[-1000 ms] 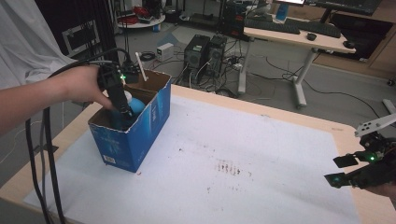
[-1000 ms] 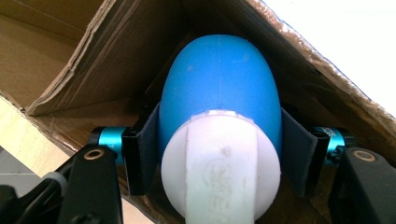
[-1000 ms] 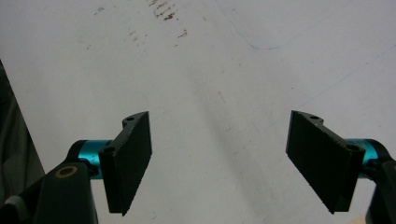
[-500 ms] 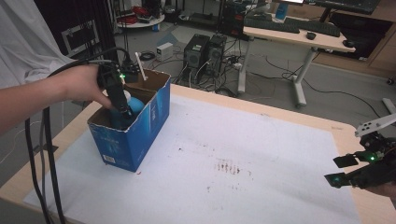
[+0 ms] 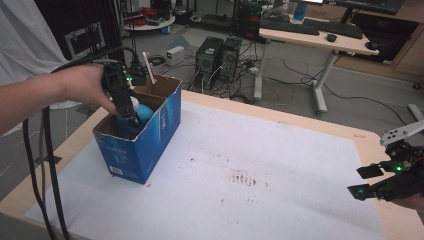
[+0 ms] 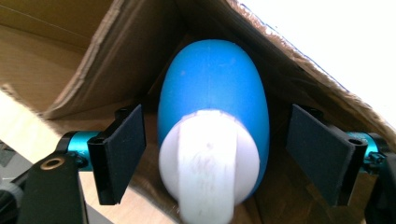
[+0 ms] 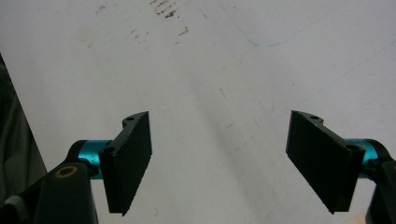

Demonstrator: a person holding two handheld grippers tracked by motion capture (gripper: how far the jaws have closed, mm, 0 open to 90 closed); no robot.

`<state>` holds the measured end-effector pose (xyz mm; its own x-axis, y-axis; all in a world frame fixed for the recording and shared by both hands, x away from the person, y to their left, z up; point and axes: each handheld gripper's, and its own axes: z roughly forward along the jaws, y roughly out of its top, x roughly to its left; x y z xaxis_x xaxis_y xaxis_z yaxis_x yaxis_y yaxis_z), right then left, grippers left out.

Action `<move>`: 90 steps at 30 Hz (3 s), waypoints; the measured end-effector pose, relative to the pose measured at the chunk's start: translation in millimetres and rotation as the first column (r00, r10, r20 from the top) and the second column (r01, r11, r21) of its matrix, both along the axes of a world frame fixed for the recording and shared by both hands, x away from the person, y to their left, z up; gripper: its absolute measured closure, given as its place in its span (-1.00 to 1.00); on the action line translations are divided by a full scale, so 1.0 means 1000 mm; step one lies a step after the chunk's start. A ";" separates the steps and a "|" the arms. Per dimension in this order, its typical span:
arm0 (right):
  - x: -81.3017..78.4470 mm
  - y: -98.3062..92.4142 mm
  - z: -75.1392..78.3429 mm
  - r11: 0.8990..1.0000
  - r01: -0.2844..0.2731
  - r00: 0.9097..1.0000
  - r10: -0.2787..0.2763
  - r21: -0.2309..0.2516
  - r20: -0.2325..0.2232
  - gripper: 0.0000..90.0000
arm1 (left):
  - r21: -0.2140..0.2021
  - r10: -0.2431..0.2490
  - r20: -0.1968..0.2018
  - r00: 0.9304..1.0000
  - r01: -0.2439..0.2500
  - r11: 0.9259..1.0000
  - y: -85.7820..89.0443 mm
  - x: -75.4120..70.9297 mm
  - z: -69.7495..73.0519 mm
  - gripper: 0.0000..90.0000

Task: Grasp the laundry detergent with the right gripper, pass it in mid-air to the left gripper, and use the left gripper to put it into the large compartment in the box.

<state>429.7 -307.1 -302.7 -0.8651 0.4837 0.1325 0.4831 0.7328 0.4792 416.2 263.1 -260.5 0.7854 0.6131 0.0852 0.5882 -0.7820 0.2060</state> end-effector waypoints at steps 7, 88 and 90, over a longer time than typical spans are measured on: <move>-0.001 -0.001 0.002 1.000 -0.001 1.000 0.001 0.004 0.003 -0.50 | -0.001 -0.007 0.024 1.000 0.008 1.000 0.001 -0.001 0.028 -0.54; -0.015 0.038 0.014 0.998 -0.064 0.998 0.064 0.027 0.013 -0.51 | -0.026 -0.416 0.002 0.909 0.416 0.909 -0.183 0.005 -0.001 -0.63; -0.016 0.038 0.015 0.998 -0.060 0.998 0.060 0.024 0.011 -0.51 | -0.026 -0.414 0.004 0.910 0.414 0.910 -0.182 0.005 -0.001 -0.63</move>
